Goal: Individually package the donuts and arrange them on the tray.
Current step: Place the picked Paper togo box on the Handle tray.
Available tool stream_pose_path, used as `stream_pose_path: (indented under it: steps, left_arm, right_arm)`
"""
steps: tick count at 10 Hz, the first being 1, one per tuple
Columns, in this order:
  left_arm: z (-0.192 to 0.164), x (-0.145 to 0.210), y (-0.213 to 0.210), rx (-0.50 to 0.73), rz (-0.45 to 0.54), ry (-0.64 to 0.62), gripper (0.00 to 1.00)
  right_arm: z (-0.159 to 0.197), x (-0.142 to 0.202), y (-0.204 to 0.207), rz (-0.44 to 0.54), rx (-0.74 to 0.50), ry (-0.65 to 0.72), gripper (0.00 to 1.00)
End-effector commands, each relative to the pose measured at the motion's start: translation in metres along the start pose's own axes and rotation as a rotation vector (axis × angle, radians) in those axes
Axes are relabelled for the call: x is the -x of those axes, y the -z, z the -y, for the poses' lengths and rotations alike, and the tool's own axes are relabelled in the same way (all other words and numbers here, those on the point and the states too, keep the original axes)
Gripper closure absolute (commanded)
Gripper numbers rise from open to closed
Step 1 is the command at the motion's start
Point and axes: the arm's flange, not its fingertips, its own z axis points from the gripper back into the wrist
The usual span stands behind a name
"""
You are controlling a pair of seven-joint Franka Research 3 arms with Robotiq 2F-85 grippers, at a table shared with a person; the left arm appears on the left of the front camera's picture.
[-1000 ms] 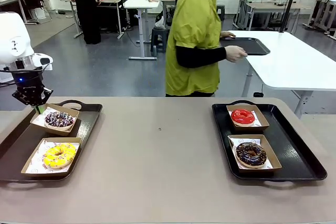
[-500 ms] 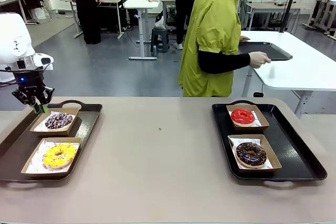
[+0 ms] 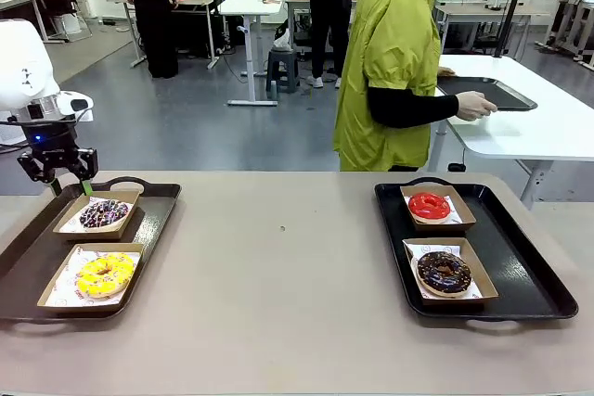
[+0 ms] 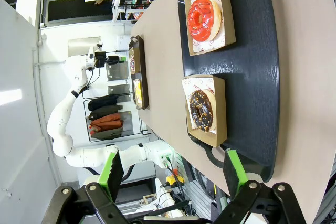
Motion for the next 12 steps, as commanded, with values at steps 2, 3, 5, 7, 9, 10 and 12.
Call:
stream_pose_path:
  steps: [2, 3, 5, 7, 9, 10, 12]
  left_arm:
    - [-0.008, 0.005, -0.007, 0.037, -0.002, 0.025, 0.00]
    - [-0.008, 0.006, -0.008, 0.041, -0.004, 0.027, 0.13]
    - [-0.009, 0.008, -0.010, 0.049, -0.006, 0.027, 0.00]
    - [-0.009, 0.016, -0.014, 0.065, -0.014, 0.019, 0.00]
    - [-0.029, 0.049, -0.037, 0.240, -0.069, -0.017, 0.00]
    - [-0.049, 0.074, -0.053, 0.348, -0.041, -0.023, 0.00]
    - [-0.094, 0.124, -0.078, 0.575, 0.045, -0.014, 0.00]
  right_arm:
    - [-0.001, 0.000, -0.002, -0.012, 0.001, -0.001, 0.00]
    - [-0.001, 0.000, -0.002, -0.012, 0.001, -0.001, 0.00]
    - [-0.001, 0.000, -0.002, -0.012, 0.001, -0.001, 0.00]
    - [-0.001, 0.000, -0.002, -0.012, 0.001, -0.001, 0.00]
    - [-0.001, 0.000, -0.002, -0.012, 0.001, -0.001, 0.00]
    - [-0.001, 0.000, -0.002, -0.012, 0.001, -0.001, 0.00]
    - [-0.001, 0.000, -0.002, -0.012, 0.001, -0.001, 0.00]
